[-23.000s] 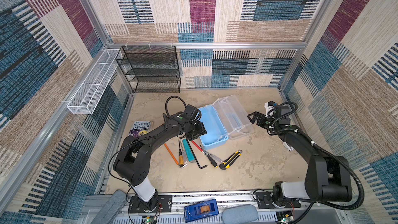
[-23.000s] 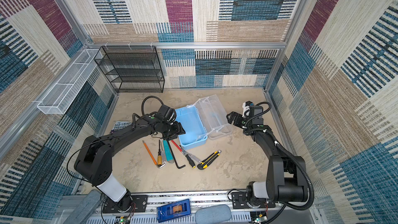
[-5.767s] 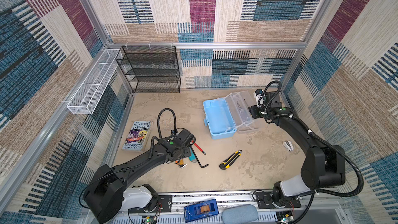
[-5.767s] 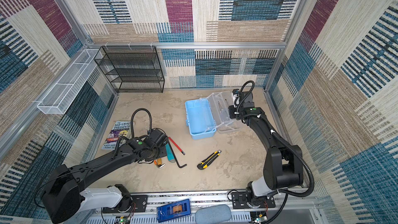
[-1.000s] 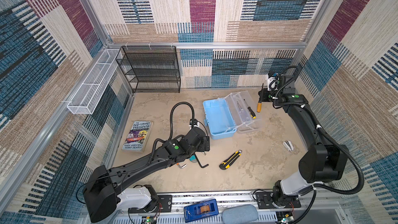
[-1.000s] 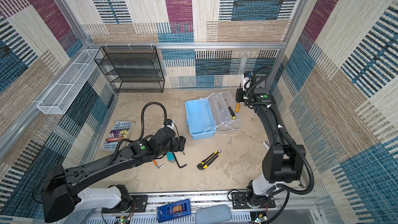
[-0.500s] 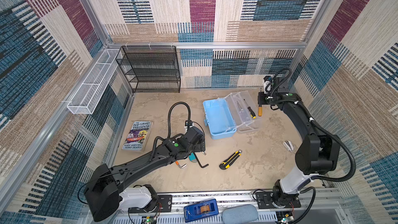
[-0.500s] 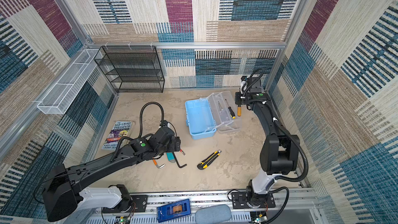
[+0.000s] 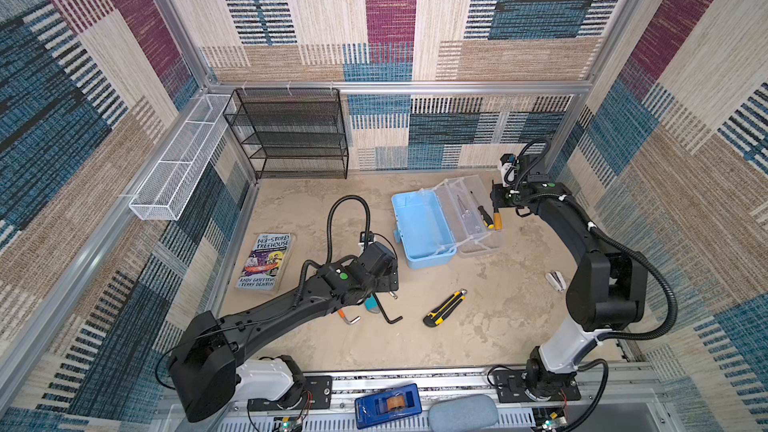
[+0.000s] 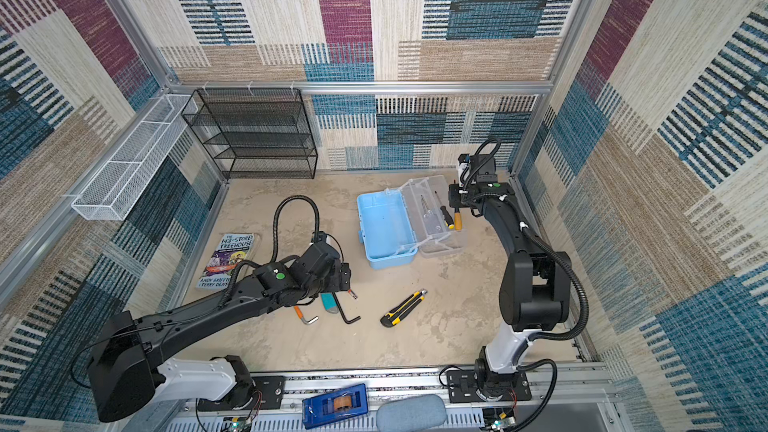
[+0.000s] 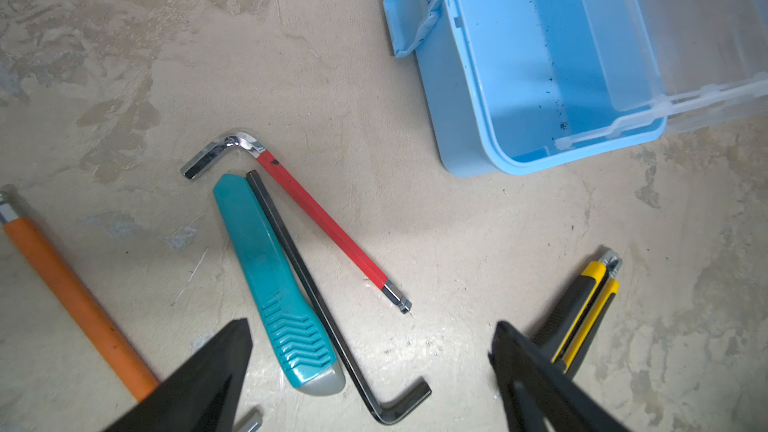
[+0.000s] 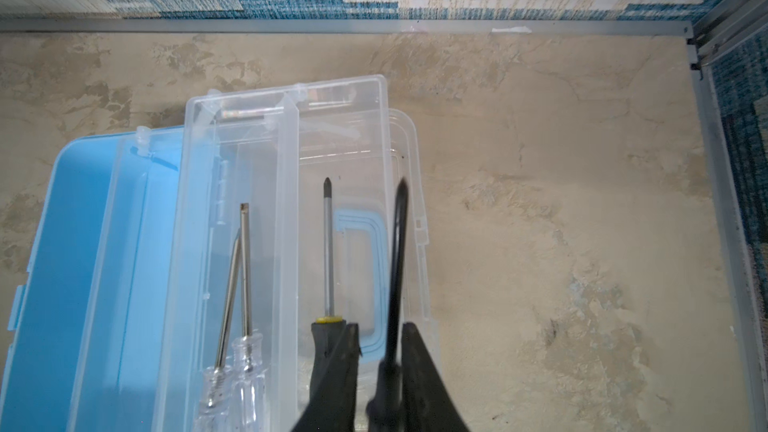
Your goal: Pack the tool kit
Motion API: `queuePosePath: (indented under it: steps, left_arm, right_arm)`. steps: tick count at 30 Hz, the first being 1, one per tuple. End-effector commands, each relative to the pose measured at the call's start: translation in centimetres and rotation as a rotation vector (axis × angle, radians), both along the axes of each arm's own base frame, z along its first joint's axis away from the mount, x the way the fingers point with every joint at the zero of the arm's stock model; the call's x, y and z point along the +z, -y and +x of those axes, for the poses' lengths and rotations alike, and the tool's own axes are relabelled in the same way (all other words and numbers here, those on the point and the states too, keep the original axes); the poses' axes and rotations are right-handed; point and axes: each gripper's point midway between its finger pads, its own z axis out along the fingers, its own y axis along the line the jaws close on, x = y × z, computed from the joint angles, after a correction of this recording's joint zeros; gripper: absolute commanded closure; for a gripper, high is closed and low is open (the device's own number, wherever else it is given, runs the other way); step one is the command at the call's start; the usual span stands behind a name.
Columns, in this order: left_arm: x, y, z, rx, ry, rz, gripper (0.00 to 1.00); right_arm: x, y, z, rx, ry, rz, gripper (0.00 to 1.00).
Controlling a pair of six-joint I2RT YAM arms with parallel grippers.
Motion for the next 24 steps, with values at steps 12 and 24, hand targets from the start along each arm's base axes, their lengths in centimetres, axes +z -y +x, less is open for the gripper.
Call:
queuePosePath:
  steps: [12, 24]
  left_arm:
    - [-1.1, -2.1, -0.6, 0.087, -0.048, 0.048, 0.06]
    - [-2.2, -3.8, -1.3, 0.148, -0.08, 0.068, 0.06]
  right_arm:
    - [3.3, -1.0, -0.6, 0.001, 0.084, 0.07, 0.56]
    - [3.9, -3.5, -7.0, -0.066, 0.127, 0.25, 0.31]
